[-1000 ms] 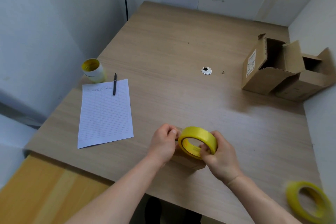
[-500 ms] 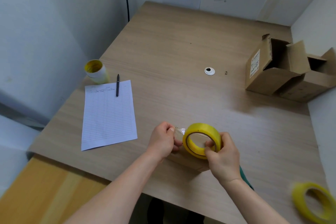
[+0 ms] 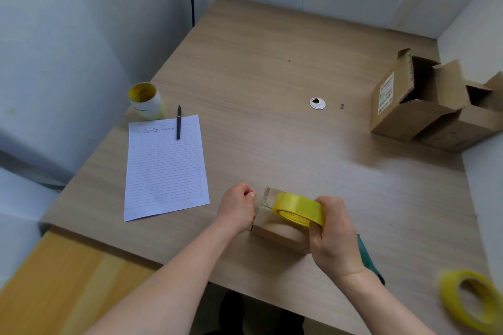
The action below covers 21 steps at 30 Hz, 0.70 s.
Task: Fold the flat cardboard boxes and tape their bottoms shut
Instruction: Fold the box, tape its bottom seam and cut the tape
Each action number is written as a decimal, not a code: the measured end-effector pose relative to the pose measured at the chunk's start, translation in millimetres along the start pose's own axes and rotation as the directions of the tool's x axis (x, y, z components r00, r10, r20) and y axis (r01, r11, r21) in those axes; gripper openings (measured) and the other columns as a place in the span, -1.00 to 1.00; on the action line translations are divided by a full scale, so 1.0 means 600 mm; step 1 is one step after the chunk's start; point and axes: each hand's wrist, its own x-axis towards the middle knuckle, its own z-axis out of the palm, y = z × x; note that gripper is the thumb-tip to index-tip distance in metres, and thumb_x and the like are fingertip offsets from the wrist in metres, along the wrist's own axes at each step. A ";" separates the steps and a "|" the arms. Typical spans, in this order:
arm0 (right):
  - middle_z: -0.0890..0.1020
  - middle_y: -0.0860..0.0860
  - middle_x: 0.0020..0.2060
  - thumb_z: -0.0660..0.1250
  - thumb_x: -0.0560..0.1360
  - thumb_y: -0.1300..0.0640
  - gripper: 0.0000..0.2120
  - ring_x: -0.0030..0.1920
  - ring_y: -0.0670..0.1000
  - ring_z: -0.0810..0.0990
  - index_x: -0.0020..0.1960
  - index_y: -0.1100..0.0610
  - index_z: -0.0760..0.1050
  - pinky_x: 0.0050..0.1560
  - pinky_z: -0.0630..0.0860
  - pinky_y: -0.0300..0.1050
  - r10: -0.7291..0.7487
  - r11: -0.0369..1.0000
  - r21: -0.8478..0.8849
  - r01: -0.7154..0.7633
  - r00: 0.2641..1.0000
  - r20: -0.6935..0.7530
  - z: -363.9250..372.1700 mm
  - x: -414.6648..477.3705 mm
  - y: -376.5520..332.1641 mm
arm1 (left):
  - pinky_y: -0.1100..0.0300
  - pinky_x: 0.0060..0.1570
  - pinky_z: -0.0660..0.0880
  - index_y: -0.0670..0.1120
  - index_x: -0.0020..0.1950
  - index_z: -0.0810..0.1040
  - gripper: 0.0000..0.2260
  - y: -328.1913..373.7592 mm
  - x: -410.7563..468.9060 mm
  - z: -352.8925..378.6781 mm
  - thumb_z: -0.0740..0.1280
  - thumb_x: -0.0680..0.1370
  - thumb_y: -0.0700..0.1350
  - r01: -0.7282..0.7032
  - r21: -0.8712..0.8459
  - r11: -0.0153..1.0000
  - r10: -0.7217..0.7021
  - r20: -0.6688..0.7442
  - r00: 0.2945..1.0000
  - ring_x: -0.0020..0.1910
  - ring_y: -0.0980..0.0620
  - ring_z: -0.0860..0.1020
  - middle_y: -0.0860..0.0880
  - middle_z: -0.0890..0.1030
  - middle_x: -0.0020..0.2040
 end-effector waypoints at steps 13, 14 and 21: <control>0.39 -0.08 -0.09 0.41 0.38 0.39 -0.53 -0.20 -0.06 0.34 0.09 -0.02 0.32 -0.17 0.34 -0.12 0.014 0.996 -0.084 -0.010 0.998 0.053 0.002 -0.002 -0.007 | 0.07 0.22 0.43 -0.10 0.43 0.35 -0.58 -0.034 0.009 0.010 0.31 0.60 -0.05 0.059 0.095 0.994 -0.049 -0.110 0.993 0.20 -0.11 0.53 -0.05 0.55 0.20; 0.40 -0.08 -0.09 0.39 0.39 0.36 -0.58 -0.19 -0.07 0.34 0.09 -0.01 0.33 -0.16 0.33 -0.14 0.008 0.996 -0.095 -0.003 0.999 0.053 0.002 -0.002 -0.006 | 0.10 0.22 0.44 -0.07 0.38 0.43 -0.67 -0.030 0.007 0.010 0.28 0.62 -0.08 0.026 -0.047 0.999 -0.033 -0.149 0.988 0.17 -0.04 0.54 0.00 0.58 0.13; 0.48 -0.11 -0.15 0.36 0.42 0.29 -0.71 -0.20 0.00 0.44 0.07 0.04 0.44 -0.17 0.30 -0.14 0.093 0.994 -0.074 -0.082 0.980 0.173 -0.011 0.010 -0.009 | 0.18 0.50 0.16 0.19 0.10 0.59 -0.80 -0.016 -0.014 0.077 0.19 0.67 -0.04 -0.133 -0.445 0.885 0.189 0.083 0.979 0.50 0.10 0.29 -0.06 0.50 0.39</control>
